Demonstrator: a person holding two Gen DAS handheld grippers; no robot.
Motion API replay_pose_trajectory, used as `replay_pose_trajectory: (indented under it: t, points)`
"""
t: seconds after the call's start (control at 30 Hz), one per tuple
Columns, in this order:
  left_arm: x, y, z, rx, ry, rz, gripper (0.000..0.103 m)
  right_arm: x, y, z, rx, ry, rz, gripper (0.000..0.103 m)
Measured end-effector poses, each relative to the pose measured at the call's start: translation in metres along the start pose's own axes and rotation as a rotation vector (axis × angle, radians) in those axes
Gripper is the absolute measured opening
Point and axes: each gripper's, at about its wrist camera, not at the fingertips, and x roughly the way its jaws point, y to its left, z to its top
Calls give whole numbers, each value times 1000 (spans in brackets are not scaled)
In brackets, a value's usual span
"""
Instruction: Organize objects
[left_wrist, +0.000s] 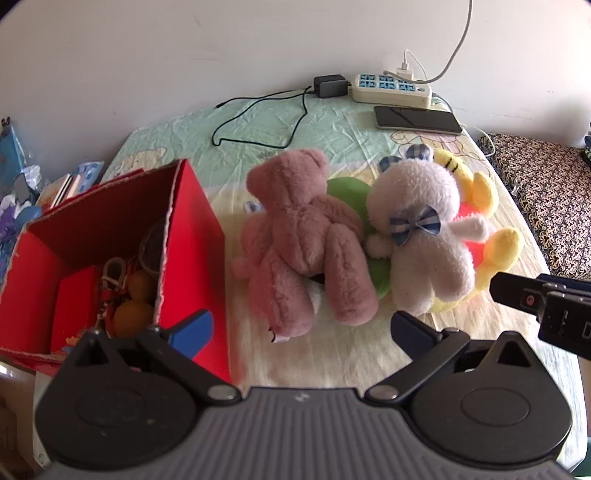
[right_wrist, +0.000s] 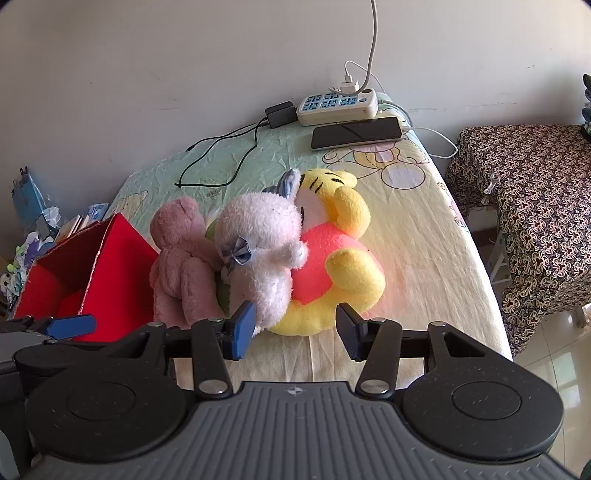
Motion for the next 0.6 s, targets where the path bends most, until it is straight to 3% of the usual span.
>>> replay_pose_trajectory:
  t: [0.6]
  points:
    - [9,-10,4,26,17,-29,102,4,-20,2,68,17,56,36]
